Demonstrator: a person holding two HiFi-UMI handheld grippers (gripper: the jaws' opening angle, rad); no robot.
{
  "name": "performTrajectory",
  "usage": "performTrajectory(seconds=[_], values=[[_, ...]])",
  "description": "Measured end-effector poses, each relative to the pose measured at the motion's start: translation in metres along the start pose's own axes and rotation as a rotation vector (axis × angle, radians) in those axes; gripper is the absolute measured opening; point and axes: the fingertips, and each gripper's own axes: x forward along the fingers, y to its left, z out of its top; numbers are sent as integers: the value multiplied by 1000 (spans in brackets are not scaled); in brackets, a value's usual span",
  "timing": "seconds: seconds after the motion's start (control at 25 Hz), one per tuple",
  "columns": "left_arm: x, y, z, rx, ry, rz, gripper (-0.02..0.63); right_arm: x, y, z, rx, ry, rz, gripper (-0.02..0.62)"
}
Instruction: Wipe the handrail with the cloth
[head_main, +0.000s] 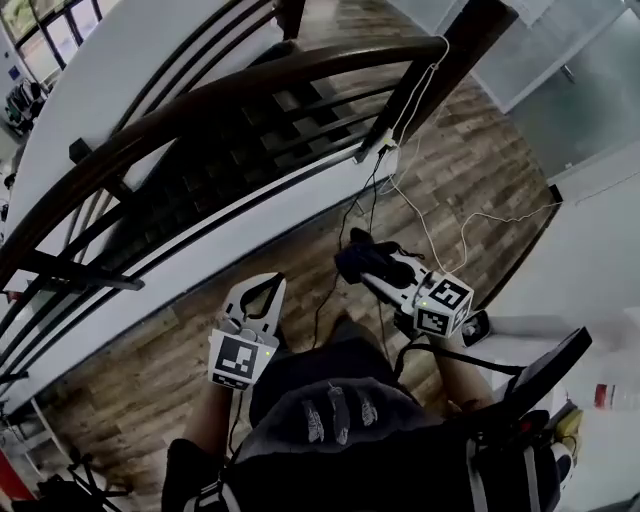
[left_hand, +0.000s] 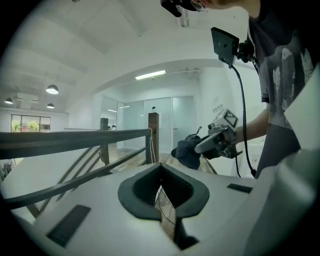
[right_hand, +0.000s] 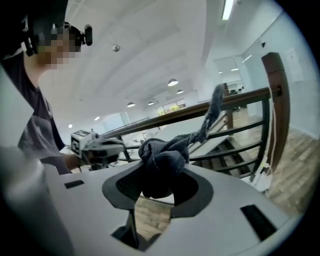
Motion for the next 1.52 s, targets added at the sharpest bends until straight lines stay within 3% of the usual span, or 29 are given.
performTrajectory(seconds=[0.16, 0.32, 0.44, 0.56, 0.76, 0.92, 1.12, 1.2, 1.32, 1.52], values=[[53, 12, -15, -29, 38, -30, 8, 28, -169, 6, -25, 51, -282, 123], [111, 17, -36, -39, 145, 9, 8, 67, -364, 35, -159, 122, -483, 123], [160, 24, -52, -70, 252, 53, 8, 117, -507, 50, -266, 211, -582, 123], [225, 23, -75, -175, 341, 74, 8, 153, -637, 63, -313, 284, -663, 123], [290, 4, -88, -337, 444, 95, 8, 202, -738, 37, -367, 410, -658, 123], [308, 12, -97, -368, 491, 129, 8, 220, -759, 29, -309, 400, -684, 123], [304, 30, -111, -398, 491, 180, 8, 247, -723, 18, -241, 395, -583, 123], [296, 38, -110, -398, 459, 194, 8, 262, -691, 11, -218, 392, -538, 123], [266, 53, -118, -397, 412, 226, 8, 300, -618, 5, -268, 400, -465, 123], [157, 85, -152, -405, 342, 285, 8, 376, -467, -23, -306, 434, -375, 123]])
